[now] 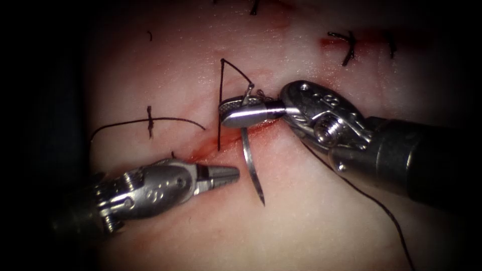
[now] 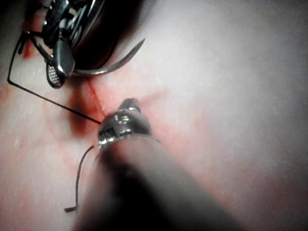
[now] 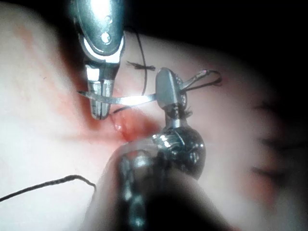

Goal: Wound Closure
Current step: Insert the left driver into the wound.

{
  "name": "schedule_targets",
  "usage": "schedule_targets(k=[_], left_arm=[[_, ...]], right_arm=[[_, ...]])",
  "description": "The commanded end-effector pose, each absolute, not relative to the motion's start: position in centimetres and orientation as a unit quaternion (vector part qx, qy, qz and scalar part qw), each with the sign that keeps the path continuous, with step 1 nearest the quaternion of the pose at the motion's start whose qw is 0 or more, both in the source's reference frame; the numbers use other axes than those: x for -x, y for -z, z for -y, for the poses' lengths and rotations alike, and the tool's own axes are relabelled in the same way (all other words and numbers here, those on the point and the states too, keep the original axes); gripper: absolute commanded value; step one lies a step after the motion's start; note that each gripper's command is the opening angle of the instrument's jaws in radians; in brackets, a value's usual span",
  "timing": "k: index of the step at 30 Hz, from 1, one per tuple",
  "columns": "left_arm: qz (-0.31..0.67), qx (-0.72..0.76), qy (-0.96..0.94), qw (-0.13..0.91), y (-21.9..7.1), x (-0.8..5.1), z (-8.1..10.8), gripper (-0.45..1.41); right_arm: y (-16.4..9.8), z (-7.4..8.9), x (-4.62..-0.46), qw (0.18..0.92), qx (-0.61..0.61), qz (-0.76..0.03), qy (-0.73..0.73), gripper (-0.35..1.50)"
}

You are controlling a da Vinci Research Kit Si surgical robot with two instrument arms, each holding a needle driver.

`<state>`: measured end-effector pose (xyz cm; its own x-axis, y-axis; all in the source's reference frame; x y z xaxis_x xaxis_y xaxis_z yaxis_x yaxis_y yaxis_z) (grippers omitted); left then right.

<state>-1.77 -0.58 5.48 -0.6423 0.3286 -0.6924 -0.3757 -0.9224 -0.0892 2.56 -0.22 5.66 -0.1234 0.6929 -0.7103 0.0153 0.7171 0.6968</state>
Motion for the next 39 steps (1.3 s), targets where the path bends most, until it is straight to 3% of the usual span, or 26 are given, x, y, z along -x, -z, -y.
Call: schedule_targets(k=[1, 3, 14, 27, 35, 37, 38, 39], left_arm=[[-0.040, 0.364, -0.908, 0.206, -5.54, 1.80, 0.52, -0.29], [-0.048, 0.354, -0.907, 0.223, -5.55, 1.75, 0.49, -0.23], [0.012, 0.302, -0.924, 0.235, -5.81, 1.63, 0.53, -0.27], [0.023, 0.281, -0.934, 0.219, -6.00, 1.62, 0.37, -0.08], [0.075, 0.260, -0.942, 0.199, -6.16, 1.68, 0.41, -0.14], [0.101, 0.253, -0.943, 0.189, -6.14, 1.70, 0.45, -0.08], [0.118, 0.254, -0.943, 0.180, -6.12, 1.71, 0.48, 0.11], [0.123, 0.255, -0.943, 0.175, -6.10, 1.71, 0.48, 0.17]], right_arm=[[-5.68, 0.18, -2.64, 0.612, -0.252, -0.698, -0.274, -0.35], [-5.68, 0.19, -2.64, 0.613, -0.250, -0.699, -0.273, -0.35], [-5.67, 0.18, -2.65, 0.615, -0.243, -0.701, -0.268, -0.35], [-5.74, 0.18, -2.69, 0.628, -0.213, -0.713, -0.230, -0.35], [-5.90, 0.16, -2.81, 0.648, -0.145, -0.728, -0.167, -0.35], [-5.97, 0.11, -2.91, 0.657, -0.108, -0.733, -0.140, -0.35], [-5.99, 0.07, -2.97, 0.661, -0.085, -0.736, -0.121, -0.35], [-6.00, 0.06, -2.99, 0.661, -0.074, -0.738, -0.111, -0.35]])
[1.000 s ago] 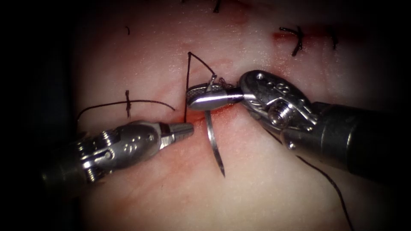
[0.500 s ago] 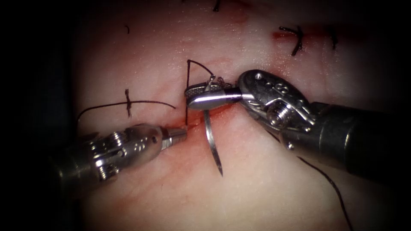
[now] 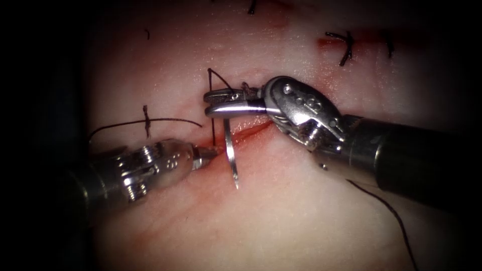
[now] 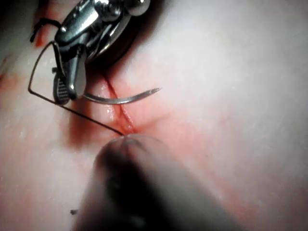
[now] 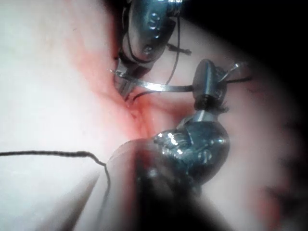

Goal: Wound Closure
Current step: Insert the left driver into the wound, then using the right needle driver, throw the suture through the tissue below the incision.

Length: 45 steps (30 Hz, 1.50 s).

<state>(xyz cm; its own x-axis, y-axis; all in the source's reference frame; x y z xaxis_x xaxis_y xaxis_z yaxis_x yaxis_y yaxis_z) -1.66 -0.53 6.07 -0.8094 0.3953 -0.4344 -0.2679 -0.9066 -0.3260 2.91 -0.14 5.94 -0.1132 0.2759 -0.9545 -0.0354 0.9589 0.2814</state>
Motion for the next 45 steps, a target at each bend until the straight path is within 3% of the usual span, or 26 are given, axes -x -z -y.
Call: schedule_targets(k=[1, 5, 12, 45], left_arm=[[0.130, 0.257, -0.941, 0.177, -6.09, 1.71, 0.49, 0.26], [0.145, 0.256, -0.936, 0.193, -6.02, 1.71, 0.46, 0.47], [0.158, 0.254, -0.932, 0.205, -5.99, 1.70, 0.43, 0.66], [0.144, 0.256, -0.929, 0.224, -5.86, 1.58, 0.40, 0.69]], right_arm=[[-6.00, 0.05, -3.00, 0.663, -0.064, -0.740, -0.100, -0.35], [-6.03, 0.04, -3.05, 0.665, -0.022, -0.744, -0.052, -0.35], [-6.14, 0.17, -3.08, 0.662, 0.014, -0.749, 0.003, -0.35], [-6.40, 0.43, -3.17, 0.676, 0.037, -0.734, 0.053, -0.35]])
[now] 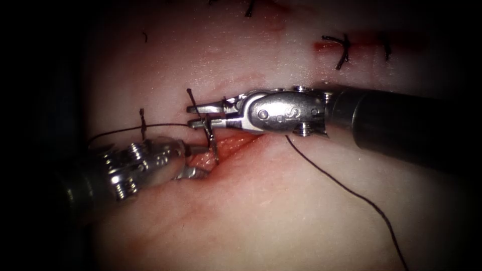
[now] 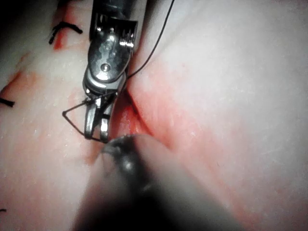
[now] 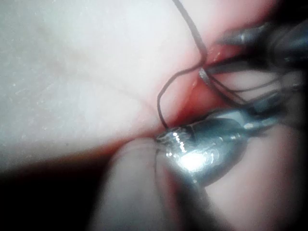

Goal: Wound Closure
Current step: Using the right needle driver, throw the suture through the tissue below the incision.

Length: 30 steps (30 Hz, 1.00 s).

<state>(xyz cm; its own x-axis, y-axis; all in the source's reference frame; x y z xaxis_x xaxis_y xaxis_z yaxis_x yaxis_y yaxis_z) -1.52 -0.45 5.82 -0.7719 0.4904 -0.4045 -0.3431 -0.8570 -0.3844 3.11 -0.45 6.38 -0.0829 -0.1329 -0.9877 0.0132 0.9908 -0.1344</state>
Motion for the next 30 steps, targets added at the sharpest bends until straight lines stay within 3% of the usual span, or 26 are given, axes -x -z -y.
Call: schedule_targets(k=[1, 12, 17, 21, 30], left_arm=[[0.141, 0.257, -0.929, 0.228, -5.83, 1.56, 0.39, 0.69], [0.091, 0.283, -0.908, 0.295, -5.16, 1.45, 0.31, 0.62], [0.085, 0.280, -0.906, 0.305, -5.06, 1.47, 0.58, 0.43], [0.086, 0.274, -0.905, 0.313, -5.01, 1.59, 0.72, 0.29], [0.116, 0.268, -0.909, 0.299, -5.21, 2.05, 1.04, 0.26]], right_arm=[[-6.40, 0.43, -3.17, 0.679, 0.029, -0.732, 0.049, -0.35], [-6.41, 0.42, -3.11, 0.693, -0.002, -0.720, 0.025, -0.35], [-6.43, 0.41, -3.09, 0.705, -0.014, -0.708, 0.038, -0.35], [-6.46, 0.39, -3.08, 0.713, -0.018, -0.699, 0.055, -0.35], [-6.53, 0.31, -3.06, 0.726, -0.022, -0.684, 0.068, -0.35]])
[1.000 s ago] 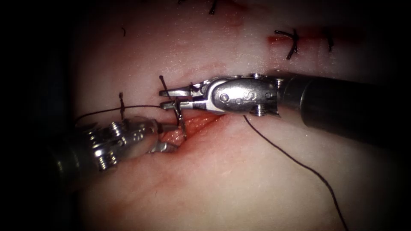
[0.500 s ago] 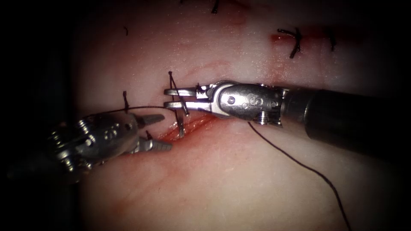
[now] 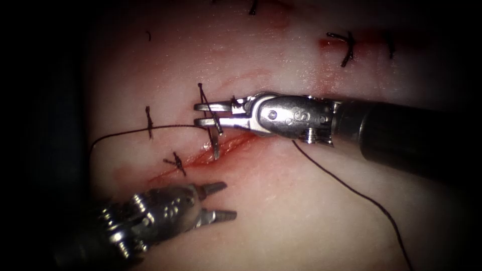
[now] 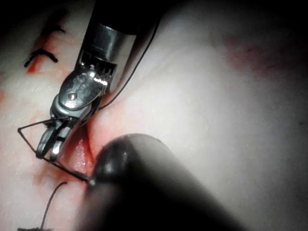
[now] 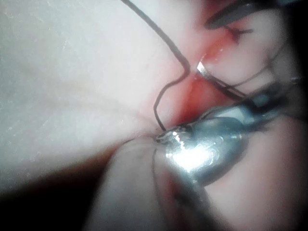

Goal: Wound Closure
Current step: Using the right needle driver, throw the suture through the tissue below the incision.

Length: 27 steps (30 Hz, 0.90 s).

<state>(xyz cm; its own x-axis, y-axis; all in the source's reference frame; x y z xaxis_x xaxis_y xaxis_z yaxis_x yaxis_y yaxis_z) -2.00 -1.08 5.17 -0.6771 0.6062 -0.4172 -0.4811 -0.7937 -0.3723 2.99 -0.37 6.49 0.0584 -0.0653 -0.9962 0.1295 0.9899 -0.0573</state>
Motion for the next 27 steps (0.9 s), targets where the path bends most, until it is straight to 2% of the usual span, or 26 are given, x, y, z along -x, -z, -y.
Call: schedule_targets(k=[1, 27], left_arm=[[0.120, 0.266, -0.909, 0.297, -5.23, 2.07, 1.07, 0.26], [0.145, 0.228, -0.925, 0.267, -5.65, 2.00, 1.31, 0.24]], right_arm=[[-6.54, 0.29, -3.06, 0.727, -0.024, -0.684, 0.066, -0.35], [-6.62, 0.18, -3.04, 0.744, -0.185, -0.632, -0.113, -0.35]])
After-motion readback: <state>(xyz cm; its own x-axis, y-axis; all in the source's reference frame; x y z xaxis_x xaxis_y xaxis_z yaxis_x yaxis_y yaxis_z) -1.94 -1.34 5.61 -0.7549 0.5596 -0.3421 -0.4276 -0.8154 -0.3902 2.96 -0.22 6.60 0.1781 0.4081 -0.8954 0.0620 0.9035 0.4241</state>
